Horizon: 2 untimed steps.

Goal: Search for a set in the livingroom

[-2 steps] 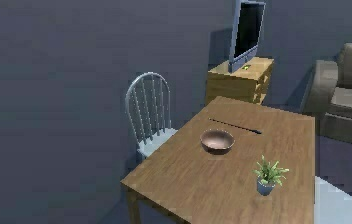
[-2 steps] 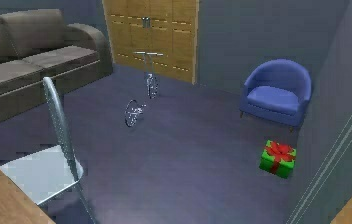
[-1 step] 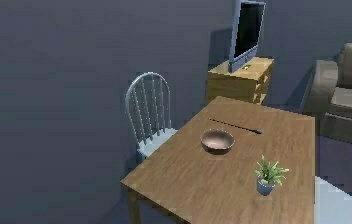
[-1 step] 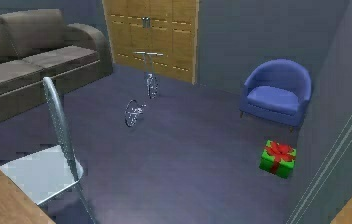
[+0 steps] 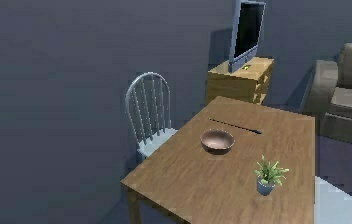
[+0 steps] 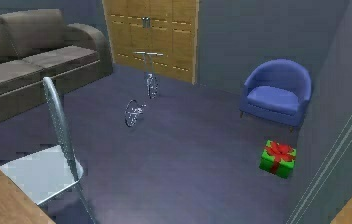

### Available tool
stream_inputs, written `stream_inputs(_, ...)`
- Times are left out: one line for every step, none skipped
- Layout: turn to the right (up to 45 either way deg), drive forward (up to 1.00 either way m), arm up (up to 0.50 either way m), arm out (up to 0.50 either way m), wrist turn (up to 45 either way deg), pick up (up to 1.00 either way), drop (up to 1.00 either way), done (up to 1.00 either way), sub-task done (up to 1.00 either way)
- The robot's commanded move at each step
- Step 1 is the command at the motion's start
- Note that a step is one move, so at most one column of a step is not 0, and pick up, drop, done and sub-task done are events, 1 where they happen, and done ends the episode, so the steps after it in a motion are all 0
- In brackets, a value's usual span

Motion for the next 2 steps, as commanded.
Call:
stream_inputs(-45.0,0.0,0.0,0.0,0.0,0.0,0.0,0.0,0.0)
stream_inputs(45.0,0.0,0.0,0.0,0.0,0.0,0.0,0.0,0.0)
